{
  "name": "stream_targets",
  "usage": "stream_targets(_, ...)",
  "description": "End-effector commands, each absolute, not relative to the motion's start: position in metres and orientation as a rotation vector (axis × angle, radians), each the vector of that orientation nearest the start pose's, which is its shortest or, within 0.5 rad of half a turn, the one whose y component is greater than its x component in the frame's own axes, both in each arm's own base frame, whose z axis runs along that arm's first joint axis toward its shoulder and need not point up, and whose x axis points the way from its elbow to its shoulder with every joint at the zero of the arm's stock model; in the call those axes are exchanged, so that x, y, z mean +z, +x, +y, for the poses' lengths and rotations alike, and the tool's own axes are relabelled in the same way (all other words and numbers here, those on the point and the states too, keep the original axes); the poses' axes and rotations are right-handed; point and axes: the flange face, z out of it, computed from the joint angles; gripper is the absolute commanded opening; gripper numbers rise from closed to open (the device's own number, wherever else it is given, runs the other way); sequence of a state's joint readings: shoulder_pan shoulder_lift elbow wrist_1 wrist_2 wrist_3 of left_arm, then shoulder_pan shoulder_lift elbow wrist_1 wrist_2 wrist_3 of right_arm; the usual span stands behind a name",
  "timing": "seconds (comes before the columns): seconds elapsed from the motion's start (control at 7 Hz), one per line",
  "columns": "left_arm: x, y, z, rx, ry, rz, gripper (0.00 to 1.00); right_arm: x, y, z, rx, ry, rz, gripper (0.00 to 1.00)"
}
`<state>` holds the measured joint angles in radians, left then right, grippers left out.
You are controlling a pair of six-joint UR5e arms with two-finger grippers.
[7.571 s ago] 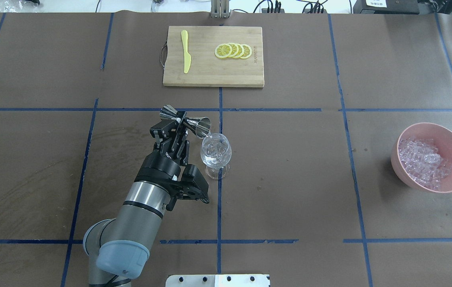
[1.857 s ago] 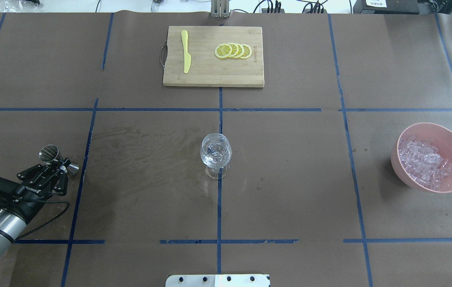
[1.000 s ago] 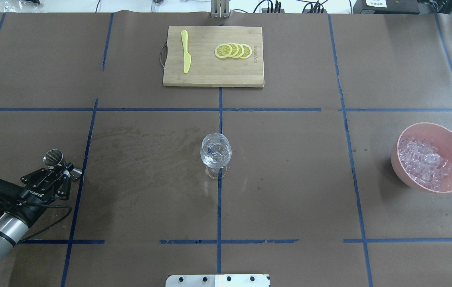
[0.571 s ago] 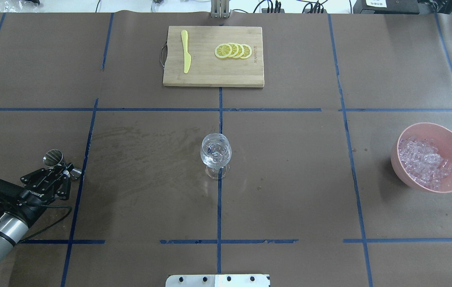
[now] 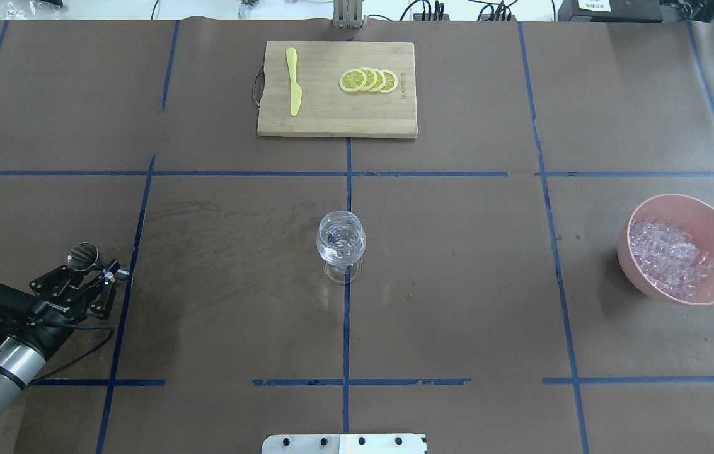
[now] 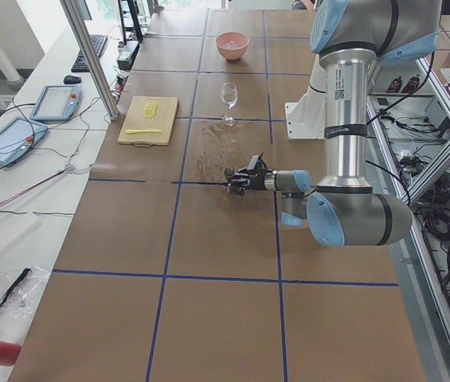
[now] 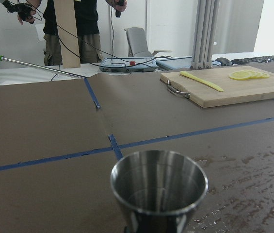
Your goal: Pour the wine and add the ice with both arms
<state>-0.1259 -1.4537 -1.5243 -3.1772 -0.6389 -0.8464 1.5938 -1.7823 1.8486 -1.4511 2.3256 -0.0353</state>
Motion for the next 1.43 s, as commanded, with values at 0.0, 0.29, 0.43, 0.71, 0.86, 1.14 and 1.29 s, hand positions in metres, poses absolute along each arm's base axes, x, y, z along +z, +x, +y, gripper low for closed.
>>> stream_targets(0.0, 0.558, 0.379, -0.263, -0.192, 1.216, 0.877, 1.00, 0.604, 0.075, -0.412, -0.082, 0.200, -0.747, 1.00)
stream_targets(0.29, 0.552, 0.372, -0.266, -0.236, 1.248, 0.854, 1.00, 0.604, 0.075, -0.413, -0.083, 0.201, -0.747, 1.00)
stream_targets(0.43, 0.544, 0.369, -0.267, -0.257, 1.262, 0.856, 1.00, 0.604, 0.075, -0.413, -0.083, 0.201, -0.747, 1.00)
stream_targets(0.71, 0.525, 0.355, -0.270, -0.303, 1.338, 0.830, 1.00, 0.604, 0.075, -0.413, -0.083, 0.201, -0.747, 1.00)
stream_targets(0.86, 0.521, 0.345, -0.268, -0.304, 1.378, 0.850, 1.00, 0.604, 0.075, -0.413, -0.083, 0.201, -0.747, 1.00)
stream_targets(1.14, 0.515, 0.334, -0.272, -0.298, 1.429, 0.847, 1.00, 0.603, 0.075, -0.413, -0.083, 0.203, -0.747, 1.00)
stream_targets(1.29, 0.514, 0.326, -0.284, -0.276, 1.435, 0.851, 1.00, 0.602, 0.075, -0.414, -0.084, 0.204, -0.747, 1.00)
